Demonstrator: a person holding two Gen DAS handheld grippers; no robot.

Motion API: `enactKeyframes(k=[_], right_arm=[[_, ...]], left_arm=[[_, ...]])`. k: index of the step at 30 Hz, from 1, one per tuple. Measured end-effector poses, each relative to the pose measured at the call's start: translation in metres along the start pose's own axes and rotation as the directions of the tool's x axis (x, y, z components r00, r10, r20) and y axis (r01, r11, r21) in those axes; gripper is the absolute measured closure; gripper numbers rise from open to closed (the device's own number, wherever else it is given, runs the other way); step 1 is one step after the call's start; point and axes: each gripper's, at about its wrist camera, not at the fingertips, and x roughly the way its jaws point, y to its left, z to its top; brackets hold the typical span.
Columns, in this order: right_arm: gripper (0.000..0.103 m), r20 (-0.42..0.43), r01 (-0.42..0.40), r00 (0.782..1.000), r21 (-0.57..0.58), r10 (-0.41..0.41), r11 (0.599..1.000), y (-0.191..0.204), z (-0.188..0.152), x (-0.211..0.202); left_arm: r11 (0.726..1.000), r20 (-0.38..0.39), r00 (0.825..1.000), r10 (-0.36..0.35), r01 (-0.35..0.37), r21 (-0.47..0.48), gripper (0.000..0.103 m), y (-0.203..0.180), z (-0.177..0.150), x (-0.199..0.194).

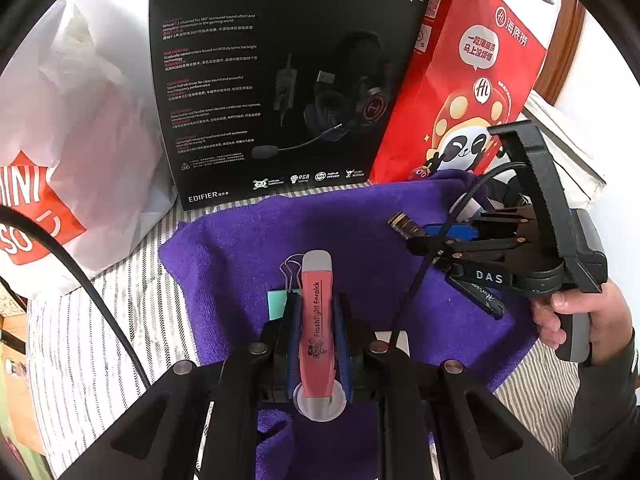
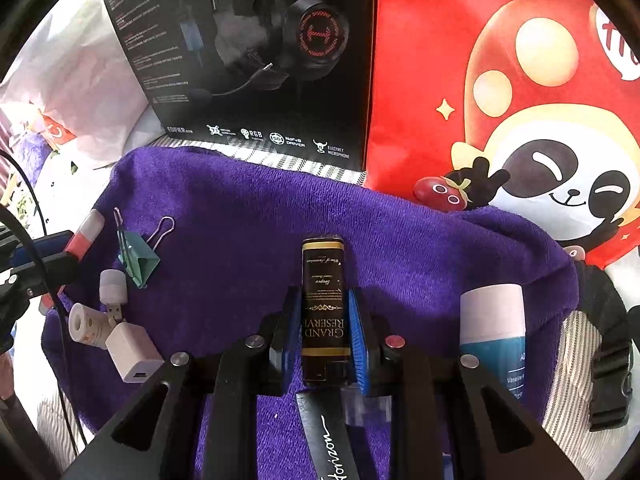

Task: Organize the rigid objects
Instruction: 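Lower the Grand Reserve tube beside the Horizon tube and open the right tool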

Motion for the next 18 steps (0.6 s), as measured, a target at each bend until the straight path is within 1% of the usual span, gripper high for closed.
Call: enactKeyframes(k=[2,5,10,12,14,15,18], right_arm=[[0.078,0.006,-0.008,1.000,0.011,0.008,1.000,-0.005,-0.006,-0.007],[0.078,0.033,-0.044,0.999,0.024,0.043,0.999,-0.011,-0.013,-0.020],[0.077,0.092,-0.046,0.995,0.023,0.044,0.999,-0.016,-0.028,-0.052],[0.075,0.104,-0.041,0.994,0.011,0.039,0.999,-0.020,-0.032,-0.064],[0.073,0.117,-0.015,0.993,-0.003,0.015,1.000,-0.022,-0.034,-0.074],[0.071,0.135,-0.015,0.991,-0.006,0.015,1.000,-0.025,-0.035,-0.082],[0.070,0.166,-0.021,0.986,-0.006,0.022,1.000,-0.030,-0.040,-0.099]], left_arm=[[1.000,-0.002,1.000,-0.002,0.002,-0.006,0.087,0.001,0.000,0.001],[1.000,-0.005,1.000,0.002,-0.002,-0.013,0.087,0.002,0.000,0.003],[1.000,0.000,1.000,-0.008,0.008,-0.004,0.087,-0.003,0.000,0.002],[1.000,-0.004,1.000,-0.007,0.007,0.007,0.087,-0.009,0.000,0.003],[1.000,-0.009,1.000,-0.002,0.002,0.020,0.087,-0.015,0.000,0.006],[1.000,-0.013,1.000,-0.001,0.001,0.024,0.087,-0.017,0.000,0.008],[0.999,-0.018,1.000,0.008,-0.008,0.036,0.087,-0.027,0.000,0.014]])
